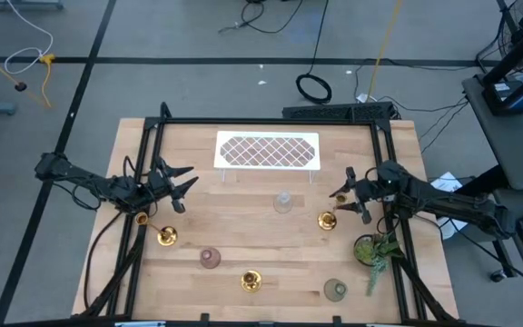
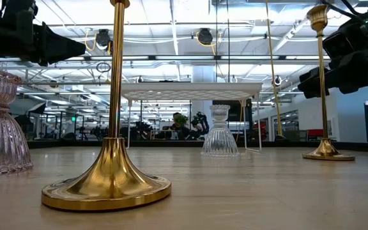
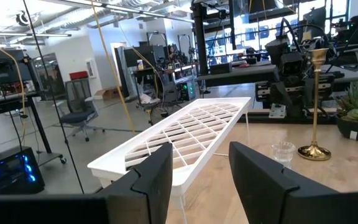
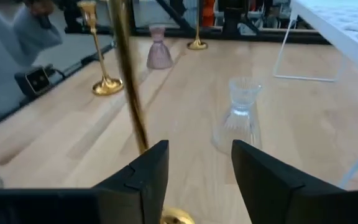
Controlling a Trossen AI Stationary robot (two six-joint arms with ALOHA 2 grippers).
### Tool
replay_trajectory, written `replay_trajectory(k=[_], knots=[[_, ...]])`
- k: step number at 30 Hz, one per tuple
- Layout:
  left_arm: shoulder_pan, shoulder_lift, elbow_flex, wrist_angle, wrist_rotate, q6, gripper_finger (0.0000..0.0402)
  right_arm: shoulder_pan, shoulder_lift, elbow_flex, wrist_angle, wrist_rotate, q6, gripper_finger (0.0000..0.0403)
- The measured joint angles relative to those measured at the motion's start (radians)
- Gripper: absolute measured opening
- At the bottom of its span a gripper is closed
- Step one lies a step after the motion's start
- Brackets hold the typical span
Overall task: Pick & Place candle stick holders
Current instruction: Put the right golden candle holder on the shelf
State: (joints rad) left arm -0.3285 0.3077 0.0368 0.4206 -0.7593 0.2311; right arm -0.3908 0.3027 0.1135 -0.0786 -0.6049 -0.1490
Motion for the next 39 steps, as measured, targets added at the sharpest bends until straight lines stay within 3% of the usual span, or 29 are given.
replay_trajectory(k=[15, 23, 36, 39], knots=[[0.0, 0.0, 0.0, -0.001, 0.0, -0.009, 0.0166, 0.0, -0.001, 0.016, -0.04, -0.058, -0.108, 0.0147], [0.0, 0.0, 0.0, -0.001, 0.0, -0.017, 0.0166, 0.0, 0.0, 0.015, -0.033, -0.232, -0.105, 0.0136], [0.0, 0.0, 0.0, 0.0, 0.0, -0.03, 0.0166, 0.001, 0.097, -0.06, 0.477, -0.235, 0.041, 0.0129], [0.0, 0.0, 0.0, 0.0, 0.0, -0.03, 0.0166, 0.012, 0.14, -0.071, 0.569, -0.191, 0.08, 0.0118]])
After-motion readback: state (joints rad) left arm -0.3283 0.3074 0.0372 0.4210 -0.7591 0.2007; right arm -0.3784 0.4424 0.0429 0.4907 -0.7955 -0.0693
